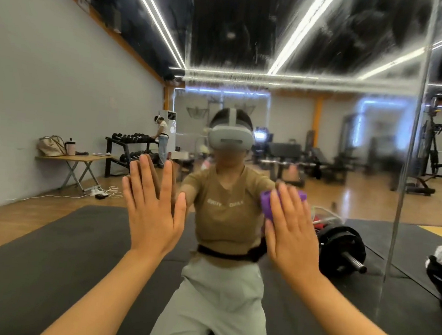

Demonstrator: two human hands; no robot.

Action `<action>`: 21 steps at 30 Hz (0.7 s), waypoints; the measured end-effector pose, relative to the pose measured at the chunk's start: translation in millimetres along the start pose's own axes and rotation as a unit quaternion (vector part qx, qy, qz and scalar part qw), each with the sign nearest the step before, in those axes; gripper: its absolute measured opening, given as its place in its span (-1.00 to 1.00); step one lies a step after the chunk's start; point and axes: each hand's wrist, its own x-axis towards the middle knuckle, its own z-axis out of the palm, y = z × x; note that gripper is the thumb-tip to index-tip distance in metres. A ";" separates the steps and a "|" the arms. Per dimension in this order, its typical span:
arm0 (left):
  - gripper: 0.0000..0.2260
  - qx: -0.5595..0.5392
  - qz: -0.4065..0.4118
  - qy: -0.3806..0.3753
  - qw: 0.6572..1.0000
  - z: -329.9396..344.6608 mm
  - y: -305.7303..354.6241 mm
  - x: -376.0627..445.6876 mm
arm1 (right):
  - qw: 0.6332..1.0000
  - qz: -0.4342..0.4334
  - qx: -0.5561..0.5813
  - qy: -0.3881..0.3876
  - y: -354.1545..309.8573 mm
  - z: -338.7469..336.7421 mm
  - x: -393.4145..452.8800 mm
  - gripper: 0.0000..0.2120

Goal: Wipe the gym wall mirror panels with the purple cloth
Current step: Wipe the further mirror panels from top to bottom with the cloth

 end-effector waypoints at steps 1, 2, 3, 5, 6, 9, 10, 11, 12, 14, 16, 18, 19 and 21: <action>-0.43 0.000 0.002 0.000 1.000 -0.1 0.1 0.5 | 1.000 0.026 0.000 0.017 3.0 -0.1 24.1 -0.48; -0.43 -0.001 0.003 0.000 1.000 -0.5 -0.4 0.8 | 0.999 0.039 -0.002 0.031 6.5 -0.8 48.6 -0.49; -0.42 0.000 0.003 -0.001 1.000 -0.8 -1.4 0.8 | 0.998 0.042 -0.005 0.038 10.3 -1.5 71.9 -0.49; -0.42 0.001 0.004 -0.002 1.000 -1.2 -1.5 0.4 | 0.998 0.044 0.002 0.037 20.8 -4.4 112.9 -0.48; -0.42 0.000 0.004 -0.001 1.000 -1.5 -1.5 0.7 | 0.998 0.048 0.009 0.036 25.7 -6.1 129.3 -0.47; -0.42 -0.002 0.001 0.006 1.000 -1.5 -0.7 1.5 | 0.996 0.070 0.021 0.044 29.2 -10.3 145.6 -0.46; -0.42 -0.004 0.000 0.007 1.000 -1.4 -0.1 1.1 | 0.996 0.075 0.021 0.050 27.3 -10.3 138.9 -0.46; -0.42 -0.007 -0.003 0.008 1.000 -1.2 0.3 0.8 | 0.995 0.077 0.018 0.056 24.2 -8.5 127.4 -0.47; -0.42 -0.011 -0.007 0.008 1.000 -1.2 1.2 0.8 | 0.995 0.075 0.013 0.061 20.4 -6.3 112.0 -0.47; -0.42 -0.021 -0.021 0.011 0.999 -1.1 6.4 1.3 | 0.996 0.062 -0.001 0.062 14.8 -1.1 72.3 -0.47; -0.41 -0.032 -0.045 0.009 0.998 -1.3 14.5 2.3 | 0.998 0.050 -0.012 0.047 9.2 2.0 28.6 -0.46; -0.38 -0.035 -0.068 0.001 0.997 -1.8 22.5 3.8 | 0.999 0.043 -0.020 0.021 2.3 1.9 -14.5 -0.45; -0.37 -0.032 -0.073 -0.001 0.997 -1.8 24.9 3.8 | 0.999 0.038 -0.022 0.004 -0.8 1.3 -34.4 -0.45; -0.34 -0.023 -0.068 -0.005 0.997 -0.5 24.3 2.8 | 0.999 0.026 -0.021 -0.021 -3.4 -0.3 -62.0 -0.47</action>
